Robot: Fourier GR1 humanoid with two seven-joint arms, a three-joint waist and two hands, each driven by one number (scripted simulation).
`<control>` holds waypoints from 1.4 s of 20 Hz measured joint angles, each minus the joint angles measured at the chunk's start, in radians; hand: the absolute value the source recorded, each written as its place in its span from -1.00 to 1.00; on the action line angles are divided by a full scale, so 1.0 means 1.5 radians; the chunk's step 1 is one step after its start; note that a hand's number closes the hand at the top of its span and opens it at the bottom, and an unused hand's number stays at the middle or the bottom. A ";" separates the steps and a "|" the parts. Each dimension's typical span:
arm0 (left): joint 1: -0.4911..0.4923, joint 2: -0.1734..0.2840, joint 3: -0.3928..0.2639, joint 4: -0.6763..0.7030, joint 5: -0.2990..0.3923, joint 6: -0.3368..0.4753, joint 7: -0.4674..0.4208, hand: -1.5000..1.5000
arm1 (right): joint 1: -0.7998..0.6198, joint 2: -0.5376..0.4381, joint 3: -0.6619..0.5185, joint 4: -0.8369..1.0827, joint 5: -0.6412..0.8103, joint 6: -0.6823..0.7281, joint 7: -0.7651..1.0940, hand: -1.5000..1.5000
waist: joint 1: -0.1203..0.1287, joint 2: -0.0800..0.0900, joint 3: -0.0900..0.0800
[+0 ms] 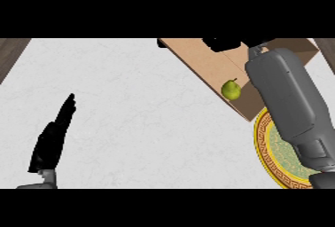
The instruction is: Pick the pear from the plate and place it in the cardboard box
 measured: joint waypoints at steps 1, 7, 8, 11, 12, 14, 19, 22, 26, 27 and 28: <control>-0.004 -0.002 -0.001 0.004 -0.002 0.001 0.001 0.00 | -0.017 0.008 -0.008 0.026 -0.002 -0.007 -0.009 -1.00 | 0.000 0.000 0.000; -0.016 -0.004 0.001 0.024 -0.002 0.000 -0.009 0.00 | -0.053 0.040 -0.095 0.071 -0.093 -0.035 -0.091 -1.00 | 0.000 0.001 0.000; -0.018 -0.001 0.005 0.025 0.001 -0.004 -0.010 0.00 | -0.057 0.044 -0.114 0.072 -0.113 -0.041 -0.102 -1.00 | 0.000 0.002 0.001; -0.001 0.000 0.006 0.012 0.003 -0.005 -0.009 0.00 | -0.063 0.039 -0.167 0.069 -0.181 -0.018 -0.136 -1.00 | -0.001 0.000 0.001; 0.003 0.004 0.010 0.008 0.007 -0.009 -0.010 0.00 | -0.062 0.034 -0.185 0.068 -0.205 -0.004 -0.151 -1.00 | -0.002 -0.001 0.001; 0.002 0.001 0.011 0.011 0.006 -0.006 -0.013 0.00 | -0.054 0.025 -0.223 0.065 -0.257 0.028 -0.179 -1.00 | -0.006 -0.001 0.001; 0.009 -0.003 0.011 0.017 0.003 -0.003 -0.020 0.00 | -0.056 -0.044 -0.316 0.081 -0.357 0.095 -0.206 -1.00 | -0.009 -0.001 0.001; 0.005 0.001 0.015 0.008 0.006 -0.006 -0.008 0.00 | -0.044 -0.099 -0.366 0.100 -0.400 0.125 -0.216 -1.00 | -0.011 -0.001 0.001; -0.005 0.005 0.022 0.020 0.014 -0.014 -0.011 0.00 | -0.023 -0.182 -0.424 0.149 -0.454 0.197 -0.243 -1.00 | -0.009 0.001 0.001; -0.004 0.006 0.021 0.018 0.012 -0.014 -0.009 0.00 | -0.015 -0.206 -0.438 0.164 -0.466 0.222 -0.252 -1.00 | -0.008 0.001 0.001; -0.005 0.004 0.018 0.013 0.010 -0.014 -0.004 0.00 | -0.014 -0.225 -0.444 0.181 -0.471 0.237 -0.259 -1.00 | -0.007 0.001 0.001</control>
